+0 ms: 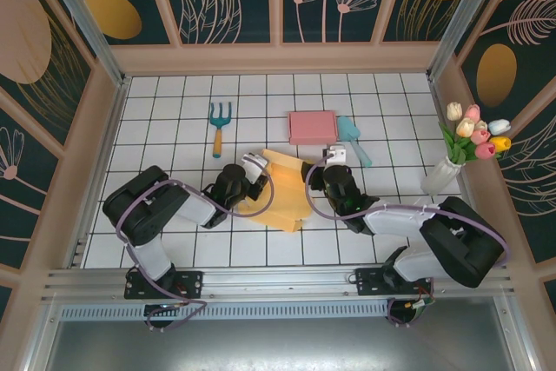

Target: Fold the paper box

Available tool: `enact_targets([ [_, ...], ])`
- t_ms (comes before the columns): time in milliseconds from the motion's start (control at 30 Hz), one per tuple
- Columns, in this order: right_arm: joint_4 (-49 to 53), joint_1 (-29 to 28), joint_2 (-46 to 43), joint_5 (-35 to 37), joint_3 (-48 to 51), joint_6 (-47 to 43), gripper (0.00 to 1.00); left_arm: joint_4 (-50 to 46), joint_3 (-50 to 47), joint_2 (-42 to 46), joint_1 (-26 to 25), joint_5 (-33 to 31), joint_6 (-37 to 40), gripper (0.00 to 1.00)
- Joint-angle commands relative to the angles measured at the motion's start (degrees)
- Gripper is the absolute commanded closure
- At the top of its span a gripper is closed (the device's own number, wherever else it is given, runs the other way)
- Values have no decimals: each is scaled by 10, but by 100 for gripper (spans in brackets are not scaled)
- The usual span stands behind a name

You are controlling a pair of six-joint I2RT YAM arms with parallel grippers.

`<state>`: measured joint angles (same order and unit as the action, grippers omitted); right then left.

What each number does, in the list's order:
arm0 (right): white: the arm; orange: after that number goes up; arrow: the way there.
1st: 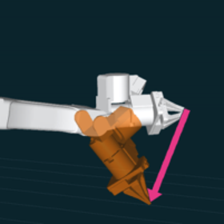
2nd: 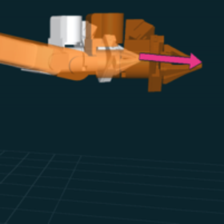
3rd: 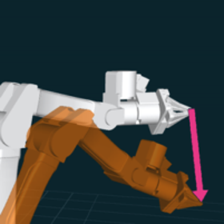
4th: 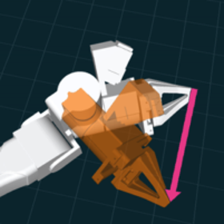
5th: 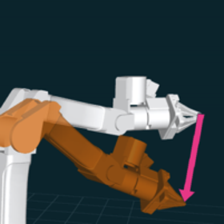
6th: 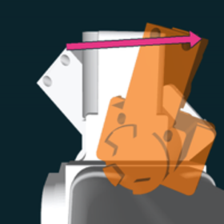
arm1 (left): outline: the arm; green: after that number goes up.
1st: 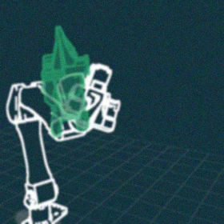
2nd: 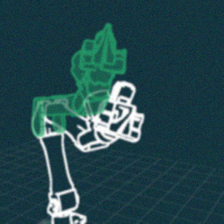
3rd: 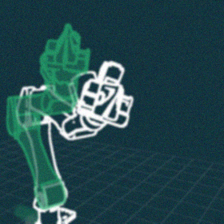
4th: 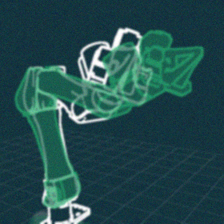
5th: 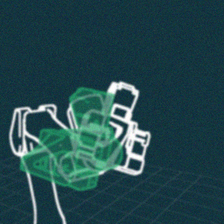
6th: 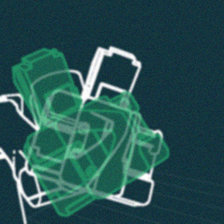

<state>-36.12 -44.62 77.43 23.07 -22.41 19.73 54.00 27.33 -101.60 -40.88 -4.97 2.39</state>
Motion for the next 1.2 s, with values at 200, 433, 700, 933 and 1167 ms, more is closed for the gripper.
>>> enact_targets([
  [200,38,-1,46,-20,3,-20,37,57,40,-52,3,-17,-36,75],
  [433,25,-1,56,-24,5,-14,37,46,68,-80,2,-72,-77,78],
  [700,17,-1,65,-4,11,8,37,-35,117,-111,-22,-277,-122,100],
  [933,22,-1,65,5,9,19,37,-22,100,-97,-23,-264,-126,96],
  [1167,23,-1,69,8,7,27,37,-3,72,-44,-23,-159,-129,72],
])
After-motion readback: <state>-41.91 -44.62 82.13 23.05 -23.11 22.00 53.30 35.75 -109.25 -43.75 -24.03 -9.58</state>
